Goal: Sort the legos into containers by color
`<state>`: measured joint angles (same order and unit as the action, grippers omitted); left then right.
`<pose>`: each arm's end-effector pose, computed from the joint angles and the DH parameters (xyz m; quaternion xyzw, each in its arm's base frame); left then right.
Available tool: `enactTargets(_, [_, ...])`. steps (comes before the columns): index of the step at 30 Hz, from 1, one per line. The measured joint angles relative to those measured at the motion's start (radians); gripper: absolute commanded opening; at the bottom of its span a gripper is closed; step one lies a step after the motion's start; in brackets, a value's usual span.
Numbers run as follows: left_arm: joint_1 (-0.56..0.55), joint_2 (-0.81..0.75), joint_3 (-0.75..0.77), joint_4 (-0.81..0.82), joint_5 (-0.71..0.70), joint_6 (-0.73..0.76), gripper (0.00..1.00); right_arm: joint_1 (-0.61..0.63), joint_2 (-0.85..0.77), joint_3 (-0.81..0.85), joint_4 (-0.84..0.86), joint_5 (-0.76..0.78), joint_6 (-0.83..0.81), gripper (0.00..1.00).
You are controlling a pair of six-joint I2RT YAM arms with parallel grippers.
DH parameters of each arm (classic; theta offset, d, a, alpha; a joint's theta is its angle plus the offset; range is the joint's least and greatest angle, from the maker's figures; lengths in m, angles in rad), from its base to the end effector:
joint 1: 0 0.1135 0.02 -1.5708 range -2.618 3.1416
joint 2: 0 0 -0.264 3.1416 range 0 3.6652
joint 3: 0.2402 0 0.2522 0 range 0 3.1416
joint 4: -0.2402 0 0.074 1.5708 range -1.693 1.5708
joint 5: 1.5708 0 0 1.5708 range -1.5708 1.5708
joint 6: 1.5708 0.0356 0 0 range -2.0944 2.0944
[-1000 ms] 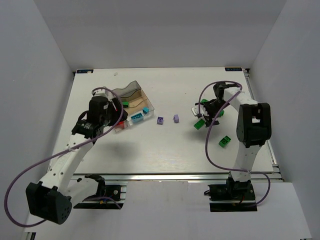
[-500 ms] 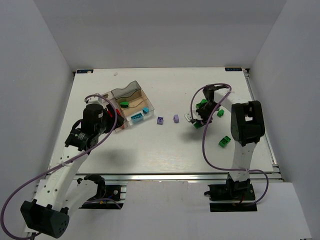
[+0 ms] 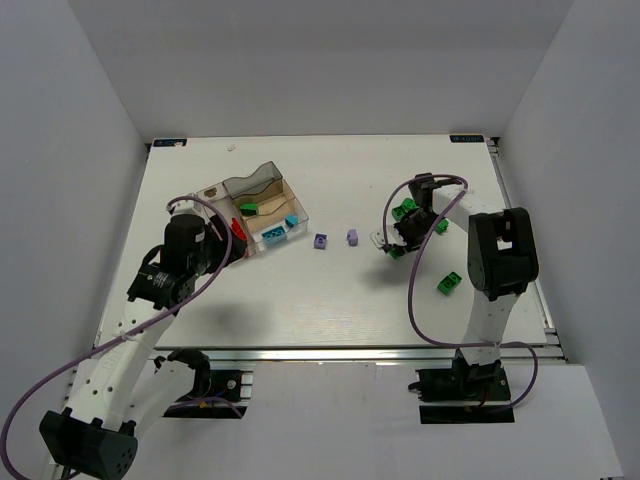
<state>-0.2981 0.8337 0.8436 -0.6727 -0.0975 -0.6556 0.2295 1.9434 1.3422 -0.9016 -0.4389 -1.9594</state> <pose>0.1665 -0.0475 0.3041 -0.1806 0.8795 -0.1621 0.4093 0.3464 0.0965 0.1643 -0.8703 0.4407 0.1159 0.1871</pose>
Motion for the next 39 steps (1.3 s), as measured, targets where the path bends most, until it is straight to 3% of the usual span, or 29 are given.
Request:
enactTargets(3, [0.000,-0.002,0.000,-0.003,0.000,0.000,0.73,0.001,0.001,-0.004,0.012,0.008,0.010,0.55])
enactTargets(8, [0.000,-0.011,0.000,-0.010,0.000,0.000,0.73,0.003,0.002,-0.009,0.020,0.014,0.016,0.58])
enactTargets(11, [0.000,-0.015,0.000,-0.012,0.000,-0.001,0.73,0.008,0.003,-0.009,0.018,0.018,0.019,0.46])
enactTargets(12, [0.000,-0.016,0.000,-0.013,0.000,-0.001,0.73,0.008,0.005,-0.008,0.016,0.021,0.019,0.37])
enactTargets(15, [0.000,-0.018,0.000,-0.016,-0.003,-0.006,0.73,0.008,0.022,0.016,-0.003,0.020,0.031,0.21])
enactTargets(18, [0.000,-0.018,0.000,-0.017,-0.007,-0.008,0.73,0.010,0.050,0.062,-0.037,0.017,0.036,0.13])
enactTargets(23, [0.000,-0.019,0.000,-0.016,-0.012,-0.013,0.73,0.031,0.089,0.171,-0.105,-0.032,0.093,0.12])
enactTargets(30, [0.000,-0.034,0.000,-0.012,-0.023,-0.019,0.73,0.190,0.084,0.500,-0.069,-0.215,0.383,0.12])
enactTargets(35, [0.000,-0.040,0.003,-0.006,-0.039,-0.027,0.73,0.360,0.096,0.586,0.162,-0.236,0.693,0.11])
enactTargets(39, [0.000,-0.058,0.003,0.001,-0.041,-0.049,0.73,0.459,0.195,0.651,0.435,-0.179,0.925,0.09])
